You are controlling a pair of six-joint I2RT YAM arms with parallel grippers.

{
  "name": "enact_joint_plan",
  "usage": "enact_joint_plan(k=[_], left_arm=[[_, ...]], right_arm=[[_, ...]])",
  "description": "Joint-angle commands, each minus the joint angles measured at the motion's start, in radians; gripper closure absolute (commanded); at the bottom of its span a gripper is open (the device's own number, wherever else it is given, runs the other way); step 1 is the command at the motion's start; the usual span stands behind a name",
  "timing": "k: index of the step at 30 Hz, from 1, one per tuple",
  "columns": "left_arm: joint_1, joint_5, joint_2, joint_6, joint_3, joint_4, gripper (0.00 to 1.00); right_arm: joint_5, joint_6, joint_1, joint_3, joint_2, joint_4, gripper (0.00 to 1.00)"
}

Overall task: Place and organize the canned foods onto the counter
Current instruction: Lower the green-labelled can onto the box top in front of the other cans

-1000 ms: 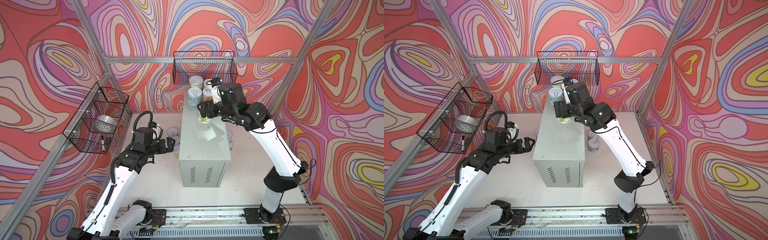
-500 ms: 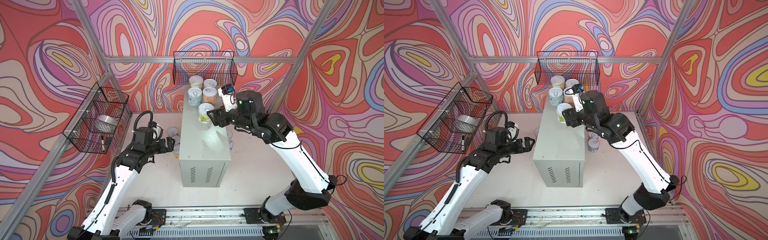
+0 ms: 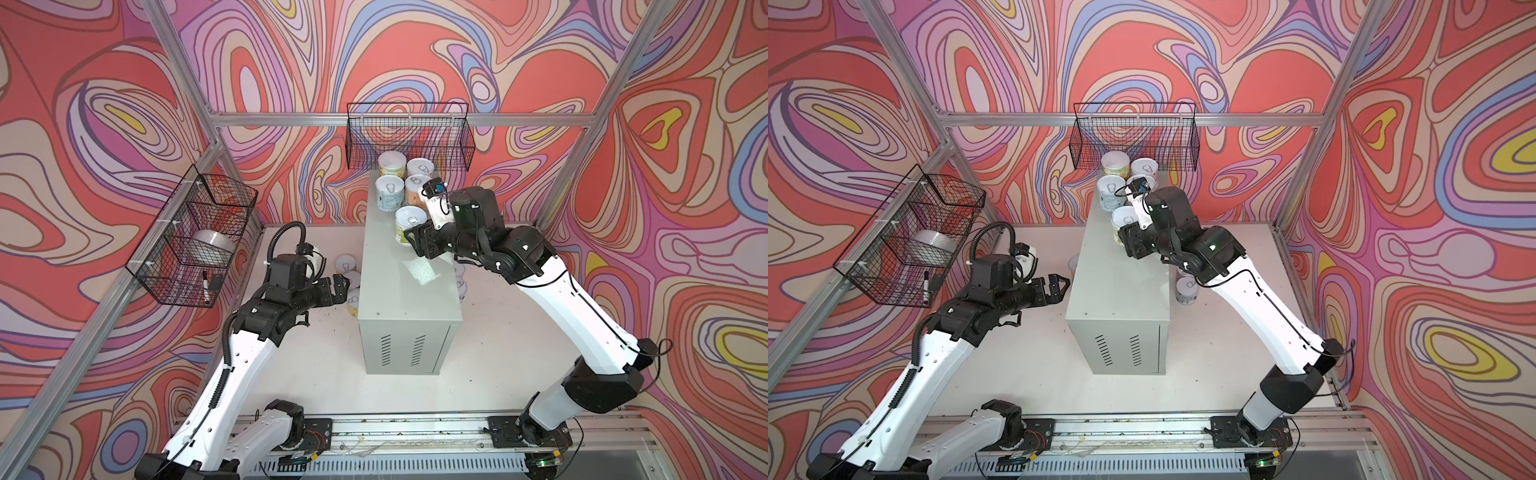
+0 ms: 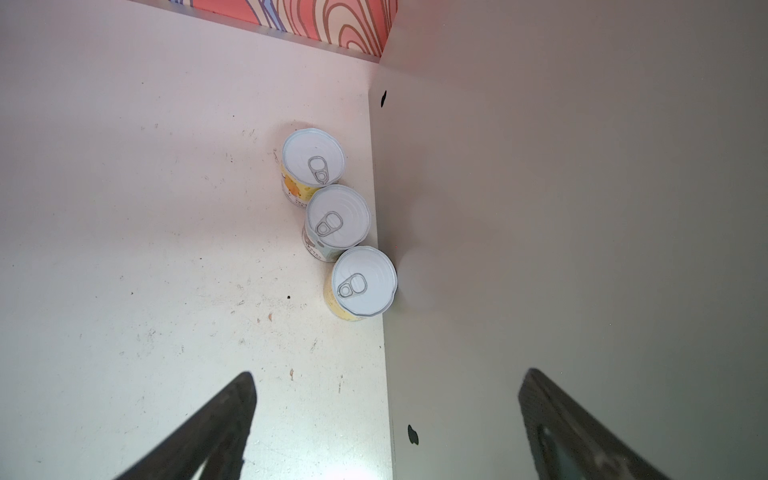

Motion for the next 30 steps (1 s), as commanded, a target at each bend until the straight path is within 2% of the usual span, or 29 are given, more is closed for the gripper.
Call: enact_joint_plan(k=[1, 16, 30], left_arm=[[0.010, -0.010, -0.017, 0.002, -0.014, 0.020, 0.01], [0.013, -0.015, -0.009, 0.012, -0.022, 0.022, 0.01], [0.022, -0.015, 0.005, 0.014, -0.031, 0.031, 0.01]], right_arm=[[-0.005, -0.004, -0.005, 0.024, 0.025, 0.016, 0.33], [-0.066, 0.021, -0.029, 0.000, 0.088, 0.143, 0.34], [-0.080, 0.045, -0.038, 0.076, 0.187, 0.161, 0.33]])
